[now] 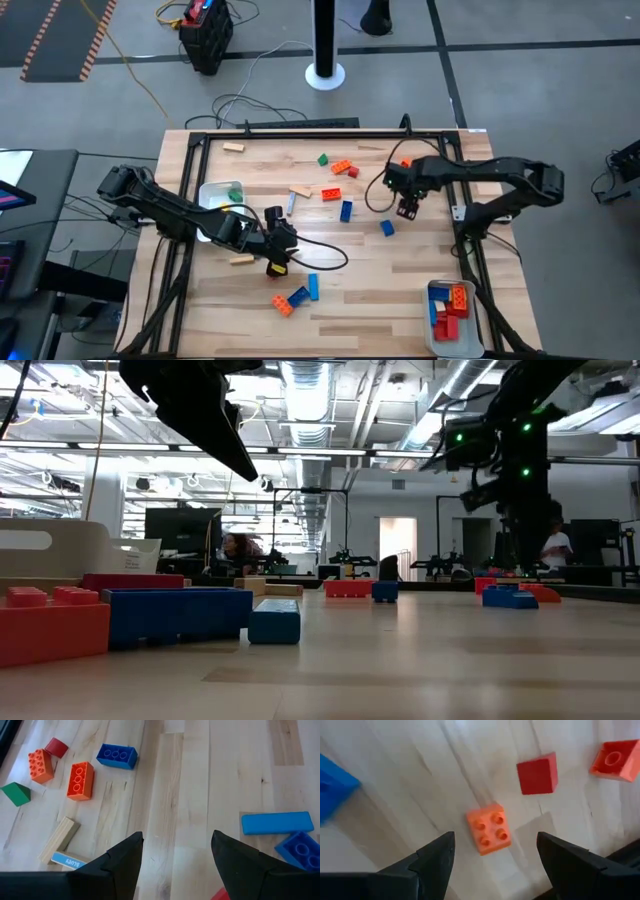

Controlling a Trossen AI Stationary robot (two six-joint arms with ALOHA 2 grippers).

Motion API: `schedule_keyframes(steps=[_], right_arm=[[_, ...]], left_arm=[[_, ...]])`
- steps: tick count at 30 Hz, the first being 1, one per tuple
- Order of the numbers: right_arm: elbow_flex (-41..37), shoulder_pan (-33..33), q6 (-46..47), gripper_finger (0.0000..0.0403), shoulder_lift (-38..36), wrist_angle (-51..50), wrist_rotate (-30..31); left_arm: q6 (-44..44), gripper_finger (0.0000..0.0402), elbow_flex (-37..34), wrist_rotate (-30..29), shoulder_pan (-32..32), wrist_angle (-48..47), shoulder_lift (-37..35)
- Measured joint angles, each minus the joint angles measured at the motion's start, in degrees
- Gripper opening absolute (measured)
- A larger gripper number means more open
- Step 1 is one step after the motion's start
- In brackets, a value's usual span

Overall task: Sort blocks by size
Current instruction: Put the orange small game piece into the white bin

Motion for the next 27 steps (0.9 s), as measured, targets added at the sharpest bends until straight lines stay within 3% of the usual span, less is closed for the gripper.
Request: schedule_keyframes(steps=[13, 18, 23, 27], right_arm=[[-2.97, -4.63, -9.31, 0.0297, 8.37, 4.69, -1.73], [-2.94, -4.61, -12.32, 0.0251, 10.21, 7.02, -1.78], [-2.85, -4.38, -12.06, 0.0158, 10.60, 6.74, -1.94], [-2.84, -2.92, -9.51, 0.0159, 6.96, 5.06, -1.51]], left_arm=[[-1.66, 0.0229, -0.02, 0.00, -0.02, -2.48, 0.00], [-2.24, 0.0229, -0.02, 0.02, -0.02, -2.95, 0.00], [-2.47, 0.0229, -0.02, 0.01, -0.11, -3.90, 0.00], [-2.49, 0.0229, -0.02, -1.52, -0.11, -3.97, 0.00]])
